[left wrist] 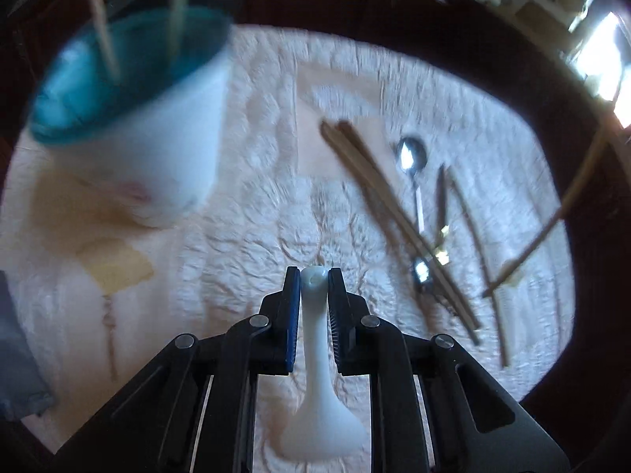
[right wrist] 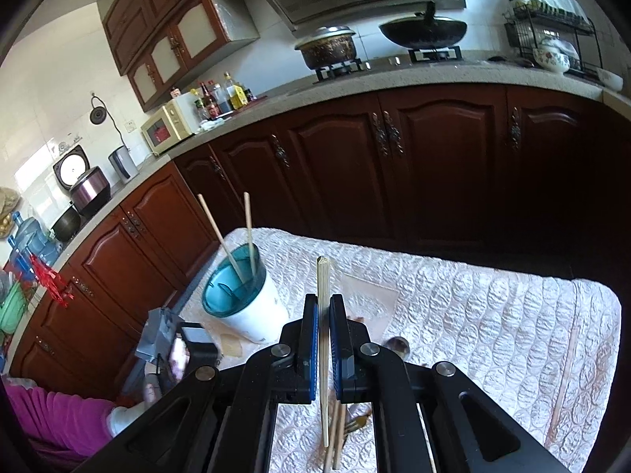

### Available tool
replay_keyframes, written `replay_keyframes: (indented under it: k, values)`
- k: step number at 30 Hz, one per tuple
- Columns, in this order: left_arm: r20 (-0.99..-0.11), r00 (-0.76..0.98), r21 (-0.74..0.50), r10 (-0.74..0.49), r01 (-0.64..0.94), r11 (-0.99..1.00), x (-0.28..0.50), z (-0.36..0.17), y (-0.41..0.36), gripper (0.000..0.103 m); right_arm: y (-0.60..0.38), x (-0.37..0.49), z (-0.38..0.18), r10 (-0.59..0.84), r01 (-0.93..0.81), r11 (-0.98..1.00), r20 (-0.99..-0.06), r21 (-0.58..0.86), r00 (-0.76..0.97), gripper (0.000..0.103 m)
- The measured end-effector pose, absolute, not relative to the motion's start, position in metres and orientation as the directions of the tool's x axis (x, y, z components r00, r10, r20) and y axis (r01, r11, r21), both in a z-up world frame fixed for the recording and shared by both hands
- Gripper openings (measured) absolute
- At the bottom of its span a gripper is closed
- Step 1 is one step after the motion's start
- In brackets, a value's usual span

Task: Organize utensils
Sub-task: 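Lift the ceramic spoon with the left tool while the right tool carries the chopstick toward the cup, then lower the spoon into the cup and open the left tool while the right tool releases its chopstick there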

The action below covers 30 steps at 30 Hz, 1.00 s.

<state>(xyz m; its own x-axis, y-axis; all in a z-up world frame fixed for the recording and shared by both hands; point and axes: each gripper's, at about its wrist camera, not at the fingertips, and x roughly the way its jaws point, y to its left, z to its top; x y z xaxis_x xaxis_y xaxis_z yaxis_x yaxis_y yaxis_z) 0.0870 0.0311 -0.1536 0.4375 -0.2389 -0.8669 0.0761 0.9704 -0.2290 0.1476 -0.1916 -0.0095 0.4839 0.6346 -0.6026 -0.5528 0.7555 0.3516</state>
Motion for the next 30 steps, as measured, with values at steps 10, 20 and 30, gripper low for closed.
replay_keyframes:
  k: [10,20,30]
  values:
    - [-0.752,0.616,-0.267,-0.234,0.039,0.963,0.054,-0.063,0.085,0.012,-0.151,0.141,0.021,0.68,-0.62,0.709,-0.557,0.337,0.476,0.005]
    - [-0.642,0.75,-0.258,-0.157,-0.018,0.966,0.048,0.014,0.138,0.012,-0.098,0.144,0.059,0.714,-0.676,0.675,-0.494,0.297,0.496,0.005]
    - [-0.576,0.817,-0.204,-0.012,-0.13,0.97,0.098,0.038,0.174,0.012,-0.035,0.174,0.079,0.704,-0.684,0.686,-0.464,0.248,0.538,0.005]
